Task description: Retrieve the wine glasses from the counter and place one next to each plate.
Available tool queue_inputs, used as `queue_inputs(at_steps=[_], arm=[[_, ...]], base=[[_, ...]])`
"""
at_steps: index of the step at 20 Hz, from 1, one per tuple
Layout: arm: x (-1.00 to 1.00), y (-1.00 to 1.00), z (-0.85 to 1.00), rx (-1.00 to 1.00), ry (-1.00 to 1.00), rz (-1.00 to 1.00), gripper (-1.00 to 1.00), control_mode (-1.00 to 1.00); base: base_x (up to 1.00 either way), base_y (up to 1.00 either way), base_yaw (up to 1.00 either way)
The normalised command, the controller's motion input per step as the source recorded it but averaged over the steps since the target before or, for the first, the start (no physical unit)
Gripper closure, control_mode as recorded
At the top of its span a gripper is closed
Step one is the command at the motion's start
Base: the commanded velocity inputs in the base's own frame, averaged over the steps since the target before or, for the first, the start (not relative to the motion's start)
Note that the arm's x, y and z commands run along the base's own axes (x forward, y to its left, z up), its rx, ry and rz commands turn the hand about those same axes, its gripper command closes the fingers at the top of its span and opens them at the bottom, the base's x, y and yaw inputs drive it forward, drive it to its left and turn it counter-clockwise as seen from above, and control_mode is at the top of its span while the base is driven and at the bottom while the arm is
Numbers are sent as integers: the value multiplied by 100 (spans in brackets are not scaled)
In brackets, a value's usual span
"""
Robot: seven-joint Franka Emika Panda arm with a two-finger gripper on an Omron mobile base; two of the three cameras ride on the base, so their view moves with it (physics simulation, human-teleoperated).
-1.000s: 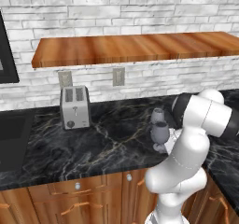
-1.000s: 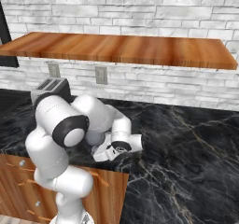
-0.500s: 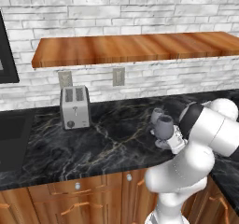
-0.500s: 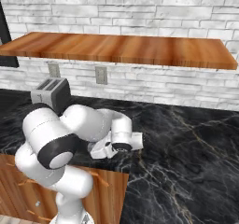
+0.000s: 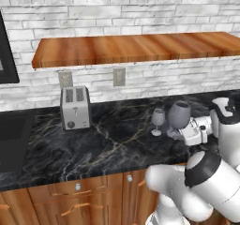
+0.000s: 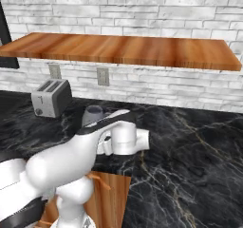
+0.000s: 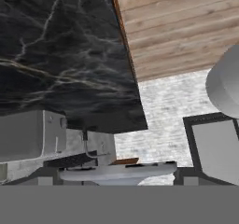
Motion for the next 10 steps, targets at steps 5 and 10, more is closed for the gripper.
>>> queue_inputs(at_steps=[5, 10], arm=[[-67, 0, 100, 0, 0, -12, 100, -100], [-67, 0, 92, 0, 0, -4, 100, -100]], base=[[0, 0, 0], [0, 0, 0]])
